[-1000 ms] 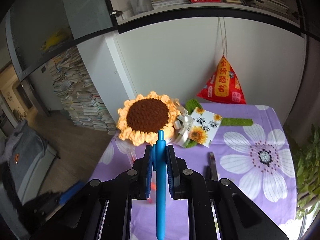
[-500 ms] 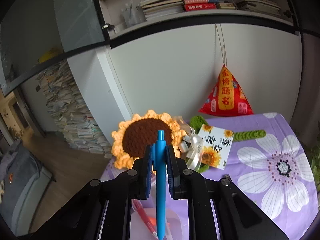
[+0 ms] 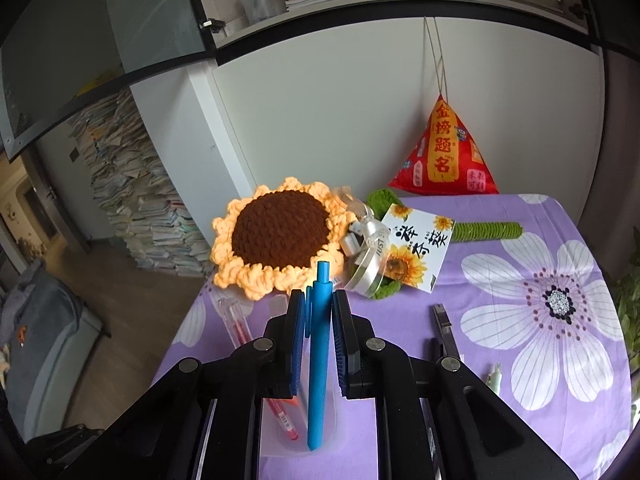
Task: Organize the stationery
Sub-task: 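Drop the blue pen into the frosted cup with the right tool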
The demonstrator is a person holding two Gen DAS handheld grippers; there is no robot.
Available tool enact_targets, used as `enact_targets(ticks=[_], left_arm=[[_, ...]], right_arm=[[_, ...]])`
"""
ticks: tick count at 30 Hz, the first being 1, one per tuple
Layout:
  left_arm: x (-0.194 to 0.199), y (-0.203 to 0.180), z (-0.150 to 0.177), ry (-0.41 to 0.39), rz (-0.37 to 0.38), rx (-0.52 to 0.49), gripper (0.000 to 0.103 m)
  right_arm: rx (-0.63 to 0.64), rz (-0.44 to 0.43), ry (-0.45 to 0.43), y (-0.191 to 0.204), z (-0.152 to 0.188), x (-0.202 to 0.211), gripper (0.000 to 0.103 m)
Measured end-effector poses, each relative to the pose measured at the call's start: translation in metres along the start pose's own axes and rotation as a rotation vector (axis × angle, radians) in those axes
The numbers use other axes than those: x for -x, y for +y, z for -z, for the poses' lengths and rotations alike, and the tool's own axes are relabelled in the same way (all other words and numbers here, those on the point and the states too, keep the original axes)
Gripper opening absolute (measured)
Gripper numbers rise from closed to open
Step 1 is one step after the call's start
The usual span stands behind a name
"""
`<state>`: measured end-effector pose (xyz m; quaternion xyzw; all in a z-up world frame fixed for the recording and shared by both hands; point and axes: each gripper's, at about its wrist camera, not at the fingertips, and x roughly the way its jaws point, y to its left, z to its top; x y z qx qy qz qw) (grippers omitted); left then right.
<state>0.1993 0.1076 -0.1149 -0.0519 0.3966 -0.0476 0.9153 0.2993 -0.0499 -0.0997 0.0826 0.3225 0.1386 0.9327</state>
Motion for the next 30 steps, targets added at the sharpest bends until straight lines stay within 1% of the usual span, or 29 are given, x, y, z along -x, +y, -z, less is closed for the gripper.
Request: enact_targets(ticks=[5,7,12,13,14,15,16,17,19,21,23,26,28,30], left_arm=[[0.002,-0.001,0.000,-0.001,-0.005,0.003,0.011],[0.002,-0.003,0.001,-0.001,-0.003,0.002,0.011],[0.002,-0.013,0.003,0.007,0.010,-0.017,0.012],[0.002,-0.015,0.004,0.008,0.015,-0.022,0.012],[0.001,-0.019,0.005,0.011,0.021,-0.029,0.012],[0.001,-0.022,0.007,0.014,0.026,-0.036,0.012],[0.000,-0.024,0.007,0.017,0.029,-0.041,0.012],[-0.001,-0.028,0.008,0.021,0.033,-0.047,0.012],[-0.002,-0.034,0.010,0.029,0.043,-0.060,0.013],[-0.004,-0.043,0.013,0.037,0.062,-0.084,0.014],[-0.006,-0.053,0.015,0.047,0.087,-0.113,0.015],[-0.013,-0.073,0.021,0.077,0.127,-0.156,0.016],[-0.021,-0.090,0.025,0.105,0.153,-0.187,0.016],[-0.030,-0.106,0.030,0.131,0.175,-0.219,0.016]], right_arm=[[0.012,-0.006,0.023,0.002,0.006,0.001,0.014],[0.017,0.000,0.044,0.002,0.009,0.001,0.014],[0.012,-0.034,0.111,-0.006,0.015,0.002,0.015],[0.020,-0.039,0.128,-0.006,0.016,0.003,0.017],[0.040,-0.048,0.152,-0.007,0.017,0.006,0.025],[0.048,-0.055,0.157,-0.007,0.019,0.009,0.032],[0.056,-0.067,0.155,-0.009,0.021,0.016,0.035],[0.059,-0.070,0.149,-0.012,0.022,0.023,0.036],[0.055,-0.063,0.137,-0.020,0.024,0.035,0.036],[0.024,-0.060,0.120,-0.035,0.025,0.051,0.036],[-0.019,-0.035,0.123,-0.057,0.027,0.063,0.036],[-0.071,0.045,0.145,-0.085,0.034,0.070,0.036],[-0.104,0.092,0.175,-0.102,0.041,0.070,0.036],[-0.144,0.120,0.222,-0.120,0.052,0.065,0.036]])
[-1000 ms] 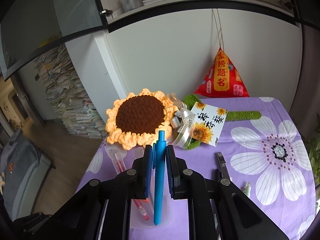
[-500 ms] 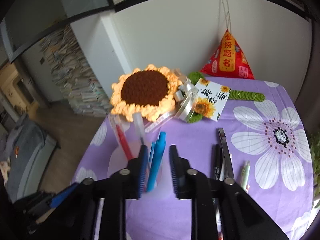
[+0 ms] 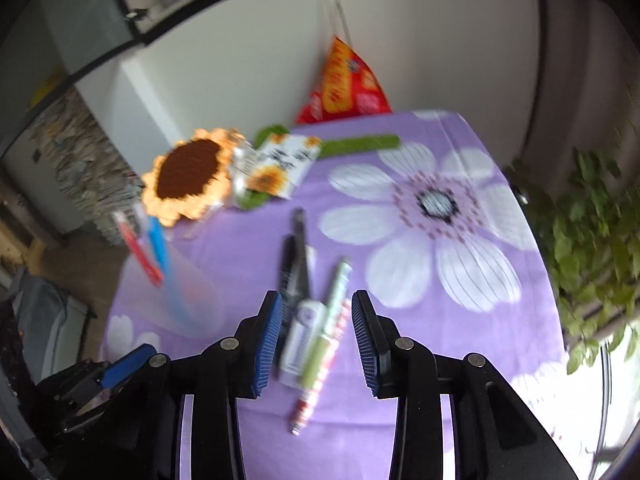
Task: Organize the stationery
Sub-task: 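Drop the blue pen into the frosted cup with the right tool, then reach the right tool toward the pink checkered pen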
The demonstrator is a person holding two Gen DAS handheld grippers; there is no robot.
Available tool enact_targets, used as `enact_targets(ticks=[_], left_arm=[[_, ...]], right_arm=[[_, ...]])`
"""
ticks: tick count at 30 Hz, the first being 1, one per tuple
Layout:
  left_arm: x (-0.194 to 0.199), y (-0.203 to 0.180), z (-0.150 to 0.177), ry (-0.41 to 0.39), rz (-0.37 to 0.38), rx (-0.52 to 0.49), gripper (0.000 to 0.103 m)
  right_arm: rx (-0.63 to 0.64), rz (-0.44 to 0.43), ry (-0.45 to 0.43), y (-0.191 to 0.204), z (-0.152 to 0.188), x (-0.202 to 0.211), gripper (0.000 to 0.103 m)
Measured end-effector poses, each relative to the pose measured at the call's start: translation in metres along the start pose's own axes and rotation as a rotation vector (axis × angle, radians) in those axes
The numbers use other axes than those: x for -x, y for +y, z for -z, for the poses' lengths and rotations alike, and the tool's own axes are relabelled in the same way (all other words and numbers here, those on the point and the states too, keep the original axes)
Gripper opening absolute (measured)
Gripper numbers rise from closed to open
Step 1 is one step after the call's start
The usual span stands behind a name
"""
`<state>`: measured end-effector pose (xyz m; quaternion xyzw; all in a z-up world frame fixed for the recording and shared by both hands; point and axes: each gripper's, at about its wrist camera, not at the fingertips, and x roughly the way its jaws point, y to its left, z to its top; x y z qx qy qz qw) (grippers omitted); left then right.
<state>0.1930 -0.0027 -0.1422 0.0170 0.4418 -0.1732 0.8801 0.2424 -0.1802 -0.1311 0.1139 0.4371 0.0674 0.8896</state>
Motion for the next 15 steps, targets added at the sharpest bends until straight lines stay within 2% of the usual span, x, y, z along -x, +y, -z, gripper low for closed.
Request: enact_targets(ticks=[6,15], left_arm=[[-0.028,-0.032,-0.001,0.064,0.053,-0.052,0.016],[-0.049,-0.065,-0.013,0.092,0.104,-0.069,0.016]], right_arm=[[-0.085,0.019,0.086,-0.041,0.019,-0.013,0.036],[-0.139,0.007,0.102,-0.071,0.024,-0.015,0.036]])
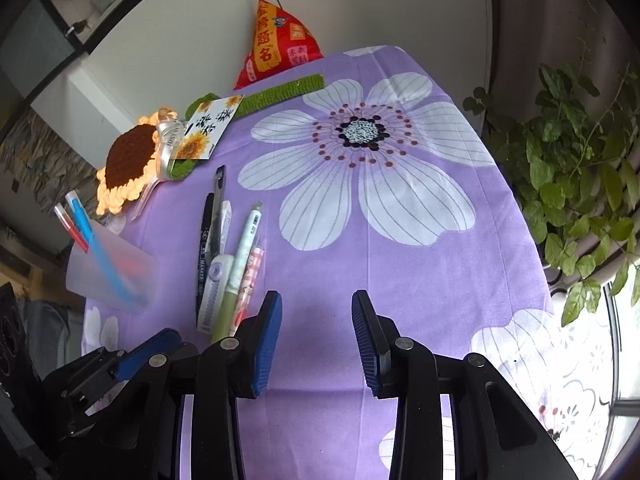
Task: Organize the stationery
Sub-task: 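Reach the right tool toward the pink checkered pen, then grasp the pink checkered pen with the right tool while the left grasps the green highlighter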
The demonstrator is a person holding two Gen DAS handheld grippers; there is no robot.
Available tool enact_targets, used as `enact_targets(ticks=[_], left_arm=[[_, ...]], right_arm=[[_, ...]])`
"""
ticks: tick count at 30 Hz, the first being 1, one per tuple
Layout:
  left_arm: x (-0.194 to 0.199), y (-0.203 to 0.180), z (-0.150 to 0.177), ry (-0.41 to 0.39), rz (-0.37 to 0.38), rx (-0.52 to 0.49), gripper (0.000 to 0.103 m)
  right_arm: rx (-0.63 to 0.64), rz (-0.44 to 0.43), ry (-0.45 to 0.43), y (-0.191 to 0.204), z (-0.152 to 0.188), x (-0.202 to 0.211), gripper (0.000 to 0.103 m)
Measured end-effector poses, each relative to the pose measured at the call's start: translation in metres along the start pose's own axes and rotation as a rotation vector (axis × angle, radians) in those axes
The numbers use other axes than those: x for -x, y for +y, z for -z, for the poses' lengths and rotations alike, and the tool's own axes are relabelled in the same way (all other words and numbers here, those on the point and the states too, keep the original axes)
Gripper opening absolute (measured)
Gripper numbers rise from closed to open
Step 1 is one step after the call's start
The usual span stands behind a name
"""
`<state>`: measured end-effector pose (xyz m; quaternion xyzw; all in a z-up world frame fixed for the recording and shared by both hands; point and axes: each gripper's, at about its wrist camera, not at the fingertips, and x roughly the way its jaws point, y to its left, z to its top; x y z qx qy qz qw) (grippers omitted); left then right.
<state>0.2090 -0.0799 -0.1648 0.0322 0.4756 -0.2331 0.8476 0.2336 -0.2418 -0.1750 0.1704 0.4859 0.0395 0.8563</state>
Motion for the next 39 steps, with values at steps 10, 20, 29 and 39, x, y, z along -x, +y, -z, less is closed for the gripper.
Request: enact_targets(ticks=[10,20,29,39], left_arm=[[-0.026,-0.012,0.005,0.101,0.073,-0.007,0.008],[-0.019,-0.036,0.027,0.134,0.143,-0.096,0.007],[0.005,-0.011,0.030,0.062,0.052,-0.067,0.006],[-0.002,-0.007,0.003,0.034,0.038,-0.019,0.006]], right_arm=[[-0.039,-0.011,0.002,-0.018,0.001,0.003,0.036],[-0.017,-0.020,0.029,-0.011,0.002,-0.008,0.036],[0.068,0.014,0.080,0.025,0.001,-0.027,0.036],[0.108,0.147,0.073,0.025,0.004,-0.031,0.014]])
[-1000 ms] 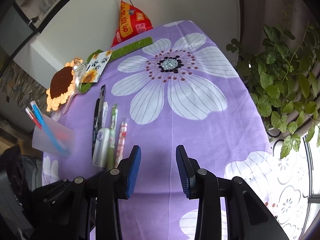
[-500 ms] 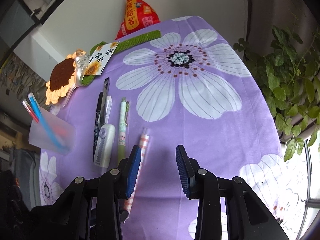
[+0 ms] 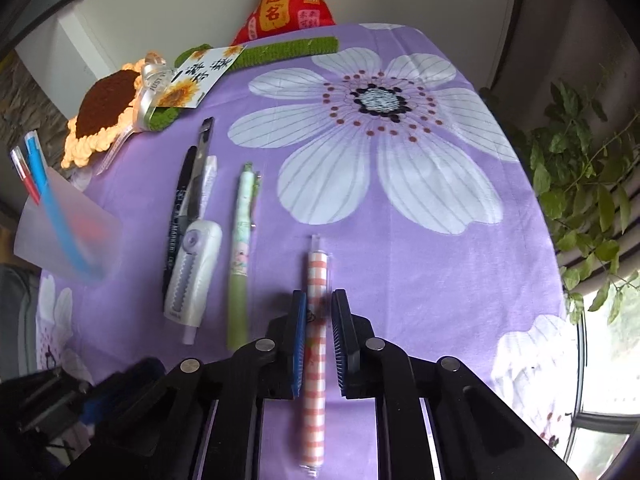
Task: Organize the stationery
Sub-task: 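Grasp the pink checkered pen with the right tool while the left grasps the green highlighter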
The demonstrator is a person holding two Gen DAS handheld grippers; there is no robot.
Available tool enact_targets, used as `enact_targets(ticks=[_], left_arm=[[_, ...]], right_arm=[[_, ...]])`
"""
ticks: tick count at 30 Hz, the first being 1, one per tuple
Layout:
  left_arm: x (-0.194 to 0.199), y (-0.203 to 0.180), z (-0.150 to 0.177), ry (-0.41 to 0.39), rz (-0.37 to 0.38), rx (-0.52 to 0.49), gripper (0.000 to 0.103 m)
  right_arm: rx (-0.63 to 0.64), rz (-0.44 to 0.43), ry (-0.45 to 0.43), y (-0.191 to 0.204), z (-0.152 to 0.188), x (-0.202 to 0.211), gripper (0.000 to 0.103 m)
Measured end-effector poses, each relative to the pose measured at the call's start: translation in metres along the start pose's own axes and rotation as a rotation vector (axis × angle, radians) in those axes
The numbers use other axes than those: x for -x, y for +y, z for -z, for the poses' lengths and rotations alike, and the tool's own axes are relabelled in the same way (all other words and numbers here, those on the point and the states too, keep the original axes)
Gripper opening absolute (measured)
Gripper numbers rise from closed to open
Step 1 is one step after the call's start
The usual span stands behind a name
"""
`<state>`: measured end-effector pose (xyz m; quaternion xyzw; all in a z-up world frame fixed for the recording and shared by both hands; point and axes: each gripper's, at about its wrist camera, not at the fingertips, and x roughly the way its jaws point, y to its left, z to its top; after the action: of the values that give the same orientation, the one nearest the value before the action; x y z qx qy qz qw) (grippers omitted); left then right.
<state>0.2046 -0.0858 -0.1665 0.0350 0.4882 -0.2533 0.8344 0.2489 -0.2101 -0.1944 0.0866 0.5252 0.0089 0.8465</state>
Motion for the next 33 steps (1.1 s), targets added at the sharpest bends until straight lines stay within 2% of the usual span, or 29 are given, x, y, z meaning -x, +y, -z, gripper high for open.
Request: enact_targets(ticks=[2,6,10,11,13,19,22,25,26,28,29,31,33], left_arm=[[-0.004,-0.003,-0.009,0.000,-0.004,0.003,0.006],[-0.024,-0.004,-0.037,0.018,-0.057,0.033,0.011],[-0.045,0.001,-0.062,0.028,-0.152,0.076,0.043],[-0.048,0.002,-0.066,0.022,-0.172,0.079,0.045],[-0.055,0.003,-0.074,0.022,-0.210,0.072,0.045],[-0.075,0.001,-0.095,0.056,-0.260,0.040,0.043],[-0.080,-0.003,-0.097,0.078,-0.285,0.018,0.043],[-0.082,-0.008,-0.094,0.105,-0.279,-0.001,0.042],[-0.083,-0.010,-0.093,0.117,-0.267,-0.006,0.039],[-0.086,-0.014,-0.089,0.132,-0.243,-0.014,0.015],[-0.086,-0.016,-0.089,0.129,-0.239,-0.024,0.010],[-0.086,-0.021,-0.086,0.126,-0.228,-0.047,0.010],[-0.083,-0.023,-0.081,0.123,-0.184,-0.056,0.010]], right_arm=[[-0.020,-0.002,-0.004,-0.011,0.002,0.003,0.014],[-0.055,-0.023,-0.023,-0.032,0.007,0.017,0.014],[-0.066,-0.026,-0.048,-0.041,0.011,0.027,0.014],[-0.067,-0.029,-0.052,-0.044,0.013,0.030,0.014],[-0.071,-0.031,-0.056,-0.047,0.014,0.032,0.014],[-0.083,-0.041,-0.063,-0.054,0.013,0.033,0.013],[-0.084,-0.055,-0.063,-0.055,0.014,0.034,0.013],[-0.091,-0.062,-0.067,-0.057,0.014,0.035,0.013],[-0.093,-0.061,-0.073,-0.058,0.014,0.036,0.013],[-0.094,-0.062,-0.077,-0.059,0.014,0.036,0.013],[-0.095,-0.065,-0.077,-0.058,0.014,0.036,0.013],[-0.095,-0.068,-0.073,-0.058,0.014,0.035,0.013],[-0.095,-0.071,-0.069,-0.059,0.015,0.034,0.013]])
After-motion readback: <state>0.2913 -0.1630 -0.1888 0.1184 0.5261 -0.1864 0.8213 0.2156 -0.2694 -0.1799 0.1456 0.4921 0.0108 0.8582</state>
